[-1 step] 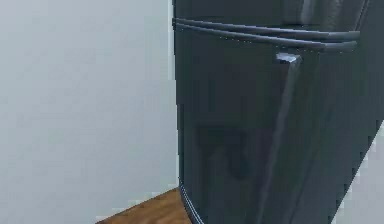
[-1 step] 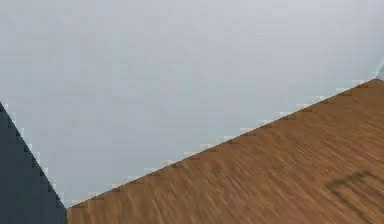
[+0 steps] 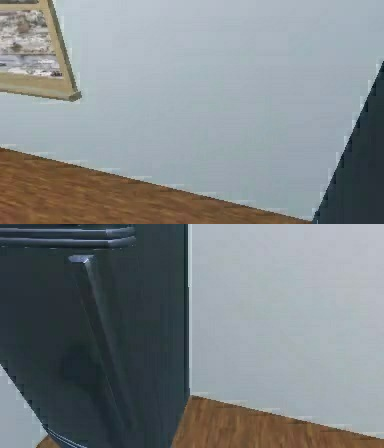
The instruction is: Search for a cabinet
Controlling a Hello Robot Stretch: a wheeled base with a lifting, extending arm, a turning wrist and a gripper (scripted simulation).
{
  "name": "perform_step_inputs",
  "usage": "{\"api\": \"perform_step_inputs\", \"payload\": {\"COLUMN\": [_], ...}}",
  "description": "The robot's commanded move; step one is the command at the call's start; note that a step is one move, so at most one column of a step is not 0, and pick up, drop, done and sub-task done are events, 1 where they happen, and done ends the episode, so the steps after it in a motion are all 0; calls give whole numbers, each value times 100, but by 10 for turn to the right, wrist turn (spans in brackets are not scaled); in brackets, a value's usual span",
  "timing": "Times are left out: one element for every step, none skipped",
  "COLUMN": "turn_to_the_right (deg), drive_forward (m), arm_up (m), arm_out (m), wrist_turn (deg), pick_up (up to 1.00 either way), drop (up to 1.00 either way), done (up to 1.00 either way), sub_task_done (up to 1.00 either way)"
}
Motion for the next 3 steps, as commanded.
{"api": "perform_step_inputs", "payload": {"turn_to_the_right": [-450, -270, 0], "drive_forward": [0, 0, 100], "arm_up": [0, 0, 0], "arm_out": [0, 0, 0], "wrist_turn": [0, 0, 0], "pick_up": [0, 0, 0], "drop": [0, 0, 0], "done": [0, 0, 0], "sub_task_done": [0, 0, 0]}}
